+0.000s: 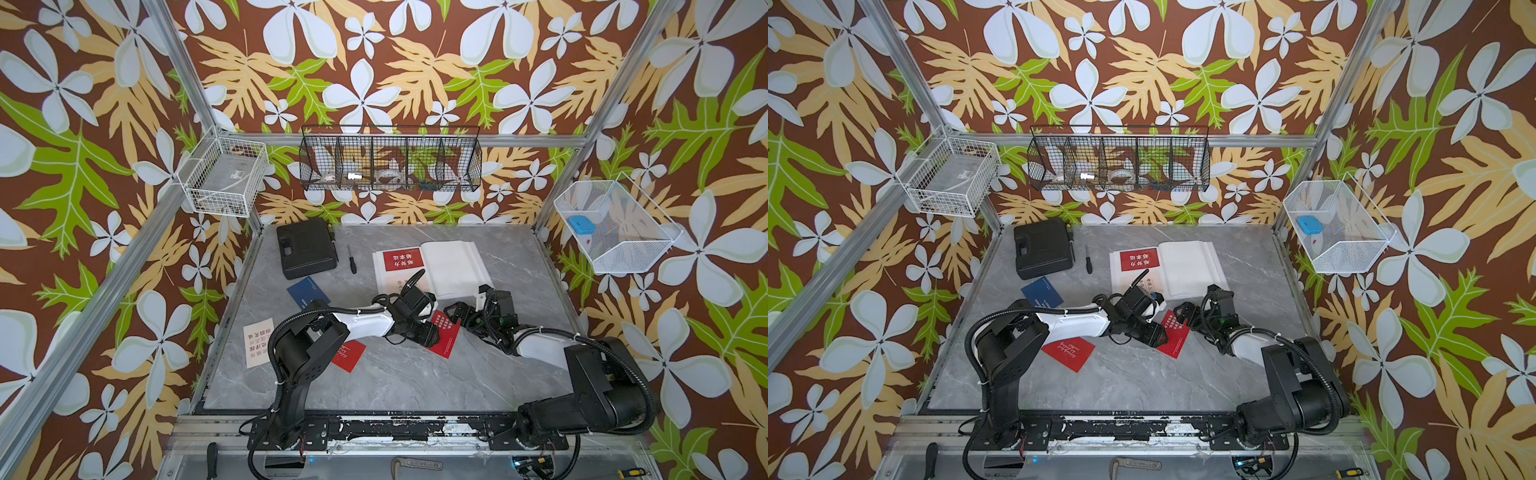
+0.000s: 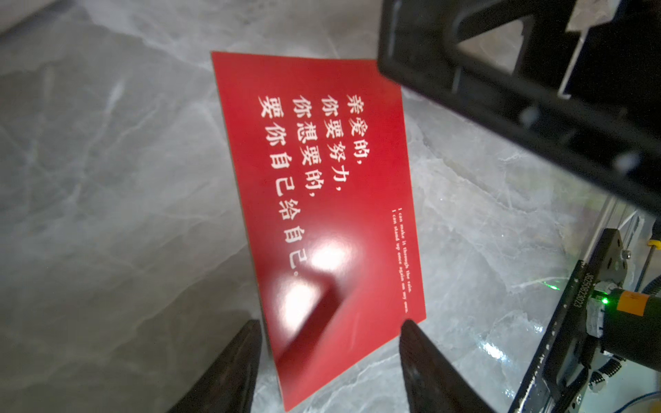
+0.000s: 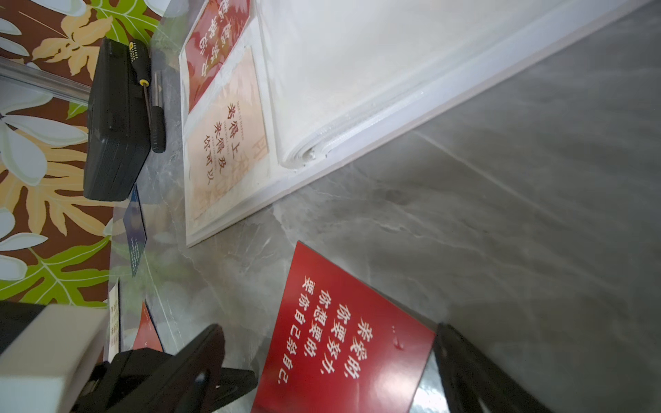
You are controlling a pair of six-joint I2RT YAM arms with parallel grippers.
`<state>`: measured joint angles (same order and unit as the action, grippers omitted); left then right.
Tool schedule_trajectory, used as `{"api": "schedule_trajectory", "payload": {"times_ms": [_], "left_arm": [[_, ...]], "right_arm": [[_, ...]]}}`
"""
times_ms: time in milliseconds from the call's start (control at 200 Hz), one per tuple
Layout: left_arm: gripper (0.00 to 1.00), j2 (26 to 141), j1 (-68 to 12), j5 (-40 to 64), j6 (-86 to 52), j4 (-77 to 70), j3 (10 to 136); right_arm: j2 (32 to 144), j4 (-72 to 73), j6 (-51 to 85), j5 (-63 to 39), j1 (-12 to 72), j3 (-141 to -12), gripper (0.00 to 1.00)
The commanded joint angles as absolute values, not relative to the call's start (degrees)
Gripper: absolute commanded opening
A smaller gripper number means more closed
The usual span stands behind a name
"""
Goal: Place the photos into the photo albums
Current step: Pick up the photo at the center of the board.
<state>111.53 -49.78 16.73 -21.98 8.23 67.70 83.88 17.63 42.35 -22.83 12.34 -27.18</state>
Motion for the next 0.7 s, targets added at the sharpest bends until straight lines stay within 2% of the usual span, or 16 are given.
{"api": "schedule_trajectory", "payload": {"times_ms": [0, 220, 415, 696], "left_arm": [[0.64, 110.1, -49.8, 14.6, -21.8, 9.7, 66.7], [0.64, 107.1, -50.2, 14.4, -21.0, 9.1, 67.5], [0.64, 109.6, -51.6, 17.2, -19.8, 9.8, 69.3], [0.64, 111.8, -51.9, 14.9, -20.0, 10.8, 67.9]], "right_arm": [[84.7, 9.3, 42.9, -23.6, 12.4, -26.6, 0.95], [83.7, 6.7, 42.2, -22.2, 12.4, -26.9, 0.95], [84.0, 6.6, 42.3, -22.3, 12.4, -26.7, 0.95], [83.3, 5.3, 40.9, -22.6, 12.3, -26.0, 0.95]]}}
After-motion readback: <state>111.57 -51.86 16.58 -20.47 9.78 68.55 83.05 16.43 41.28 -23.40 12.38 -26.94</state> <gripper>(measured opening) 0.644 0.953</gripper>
